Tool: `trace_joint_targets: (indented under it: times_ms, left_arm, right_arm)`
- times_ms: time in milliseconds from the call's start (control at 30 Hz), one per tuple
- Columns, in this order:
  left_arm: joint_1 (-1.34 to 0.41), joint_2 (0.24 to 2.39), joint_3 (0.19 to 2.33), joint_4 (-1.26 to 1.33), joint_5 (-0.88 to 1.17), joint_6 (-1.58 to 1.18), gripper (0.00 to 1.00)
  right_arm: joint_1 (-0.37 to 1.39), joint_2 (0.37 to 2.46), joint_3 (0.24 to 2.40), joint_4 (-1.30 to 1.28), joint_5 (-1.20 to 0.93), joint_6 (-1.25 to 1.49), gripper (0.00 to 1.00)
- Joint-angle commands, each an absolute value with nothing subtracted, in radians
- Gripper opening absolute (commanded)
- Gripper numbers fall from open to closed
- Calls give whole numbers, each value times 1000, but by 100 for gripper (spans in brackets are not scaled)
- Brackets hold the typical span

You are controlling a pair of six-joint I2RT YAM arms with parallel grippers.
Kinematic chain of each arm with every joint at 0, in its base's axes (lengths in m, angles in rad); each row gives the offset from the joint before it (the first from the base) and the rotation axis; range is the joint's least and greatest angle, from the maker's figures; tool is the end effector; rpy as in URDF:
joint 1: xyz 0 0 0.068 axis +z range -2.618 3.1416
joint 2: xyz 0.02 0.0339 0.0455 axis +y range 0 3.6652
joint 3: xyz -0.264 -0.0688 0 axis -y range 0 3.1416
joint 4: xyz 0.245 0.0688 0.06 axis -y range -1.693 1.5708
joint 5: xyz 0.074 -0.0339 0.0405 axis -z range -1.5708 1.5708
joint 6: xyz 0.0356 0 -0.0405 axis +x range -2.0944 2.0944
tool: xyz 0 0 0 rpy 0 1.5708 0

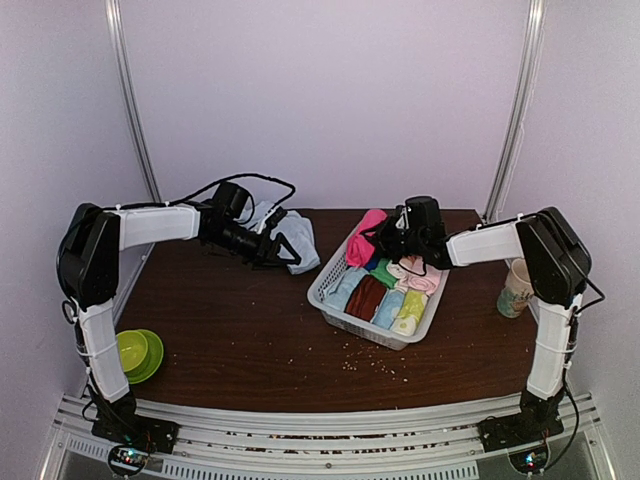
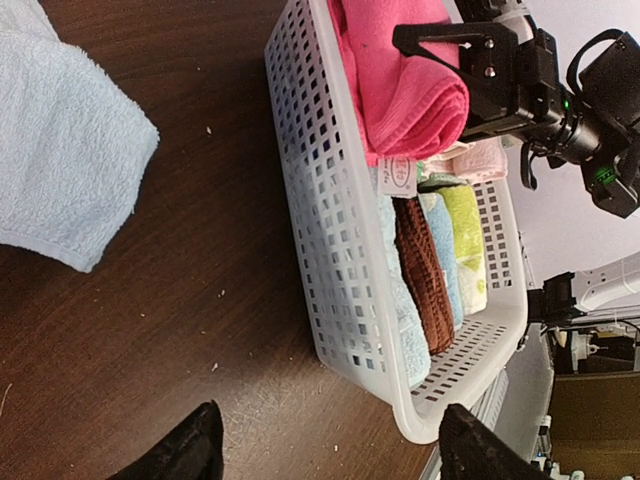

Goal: Roll the towels

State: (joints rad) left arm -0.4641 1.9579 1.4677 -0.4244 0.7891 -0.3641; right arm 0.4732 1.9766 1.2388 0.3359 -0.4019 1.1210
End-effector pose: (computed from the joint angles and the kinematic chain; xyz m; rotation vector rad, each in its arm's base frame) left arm 0.3683 -0.2126 0.2171 0.4875 2.5239 -1.3188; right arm 0.3890 0.2148 0.1939 0.4220 2.1949 1.3636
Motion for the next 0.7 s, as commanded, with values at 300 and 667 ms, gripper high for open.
trace_joint_targets:
  times_ms: [300, 667]
  left_arm:
    - [-451, 1966, 1481, -407, 765, -348, 76]
    - [-445, 1958, 1495, -438, 733, -342, 76]
  right_arm:
    - [486, 1986, 1326, 135, -250, 1128, 17]
    - [510, 1925, 1388, -16, -154, 1081, 100]
